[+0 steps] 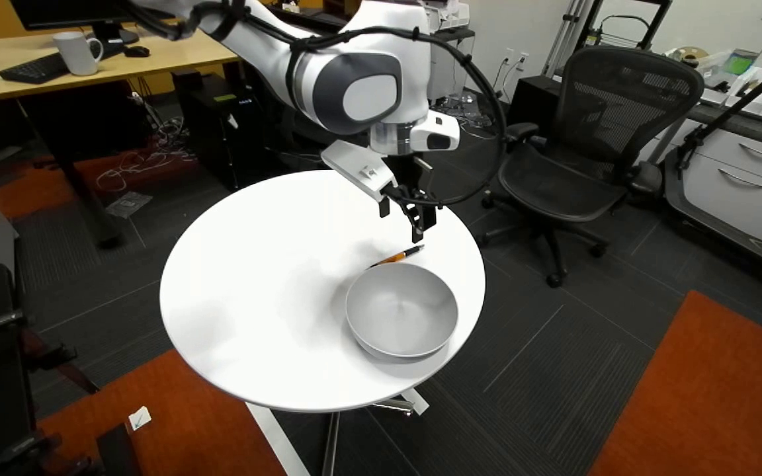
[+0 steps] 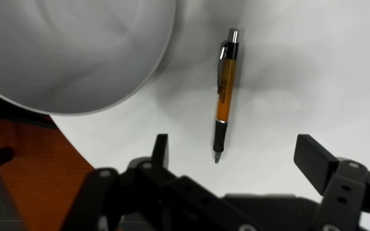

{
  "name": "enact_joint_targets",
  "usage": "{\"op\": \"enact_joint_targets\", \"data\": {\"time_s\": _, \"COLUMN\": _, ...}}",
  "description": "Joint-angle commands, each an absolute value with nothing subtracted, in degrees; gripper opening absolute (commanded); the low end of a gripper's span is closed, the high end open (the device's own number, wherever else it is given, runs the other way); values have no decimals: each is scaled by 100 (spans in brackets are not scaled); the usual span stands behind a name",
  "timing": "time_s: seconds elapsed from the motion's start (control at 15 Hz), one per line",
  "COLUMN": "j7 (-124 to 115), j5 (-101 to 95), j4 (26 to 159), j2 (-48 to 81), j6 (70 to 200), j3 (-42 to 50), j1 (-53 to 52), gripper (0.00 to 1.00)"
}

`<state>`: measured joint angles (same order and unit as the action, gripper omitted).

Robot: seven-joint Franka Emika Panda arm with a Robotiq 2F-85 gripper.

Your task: Put the pen in the bowl

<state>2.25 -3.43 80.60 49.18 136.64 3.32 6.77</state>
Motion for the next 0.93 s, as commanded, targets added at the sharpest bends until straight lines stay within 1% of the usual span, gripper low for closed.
{"op": "enact_joint_targets", "data": {"time_s": 0.0, "j7": 449, "j5": -216, "j4": 7316, "j2": 5344, "j6": 13159, "j3": 239, "j1": 790, "gripper": 100}}
{"op": "enact_joint_targets", "data": {"time_s": 0.53, "j7": 650, "j5": -193, "j4": 6194, "j2": 6058, "j6": 12308, "j3": 156, "j1": 868, "gripper": 100}}
{"op": "enact_joint_targets", "data": {"time_s": 0.87, "j7": 712, "j5": -186, "j4": 5777, "j2": 6434, "j6": 12244, "j3": 119, "j1": 880, "gripper": 100}}
